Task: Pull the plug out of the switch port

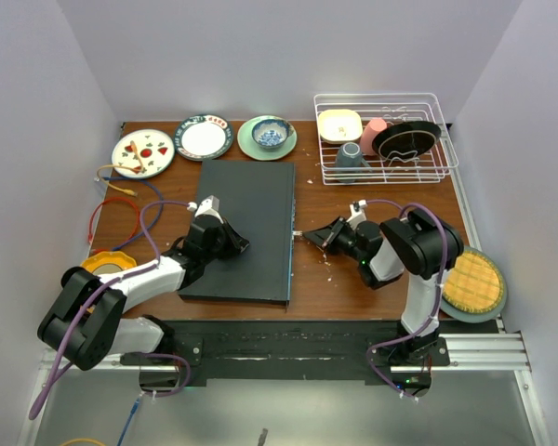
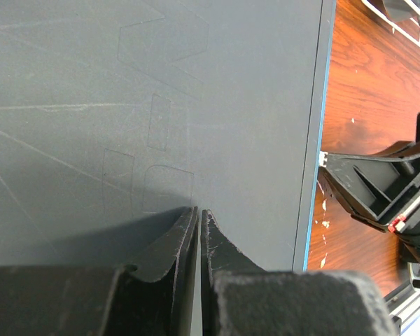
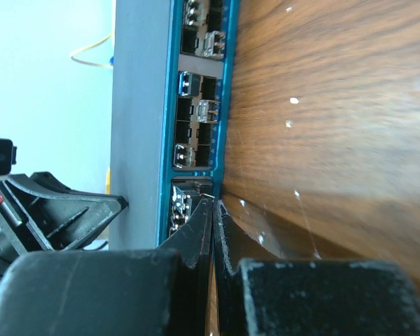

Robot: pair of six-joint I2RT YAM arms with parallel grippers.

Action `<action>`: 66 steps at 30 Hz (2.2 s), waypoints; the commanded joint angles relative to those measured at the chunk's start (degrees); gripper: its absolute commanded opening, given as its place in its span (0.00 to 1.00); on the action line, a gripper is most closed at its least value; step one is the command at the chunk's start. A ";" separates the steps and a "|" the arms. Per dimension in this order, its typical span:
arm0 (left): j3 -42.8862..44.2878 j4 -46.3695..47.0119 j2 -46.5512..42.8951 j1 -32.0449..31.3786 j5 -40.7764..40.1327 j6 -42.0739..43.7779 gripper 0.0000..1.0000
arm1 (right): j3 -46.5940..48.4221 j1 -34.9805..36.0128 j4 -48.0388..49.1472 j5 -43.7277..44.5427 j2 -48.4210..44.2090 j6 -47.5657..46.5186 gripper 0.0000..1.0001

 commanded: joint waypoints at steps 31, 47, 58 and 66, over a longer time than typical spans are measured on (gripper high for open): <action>-2.84 -3.61 1.17 -0.13 0.60 -0.29 0.11 | 2.89 -2.53 -12.93 -3.99 -9.52 -5.98 0.48; -4.07 -1.94 2.05 -0.13 2.18 -0.46 0.11 | 5.98 -0.68 -12.96 -4.25 -2.67 -6.07 0.50; -4.86 -1.77 1.61 -0.13 2.18 -0.55 0.11 | 4.13 -0.77 1.37 -6.10 3.40 0.26 0.26; -4.95 -1.59 1.52 -0.04 2.27 -0.73 0.11 | 2.99 -1.12 0.41 -4.96 1.73 -0.71 0.10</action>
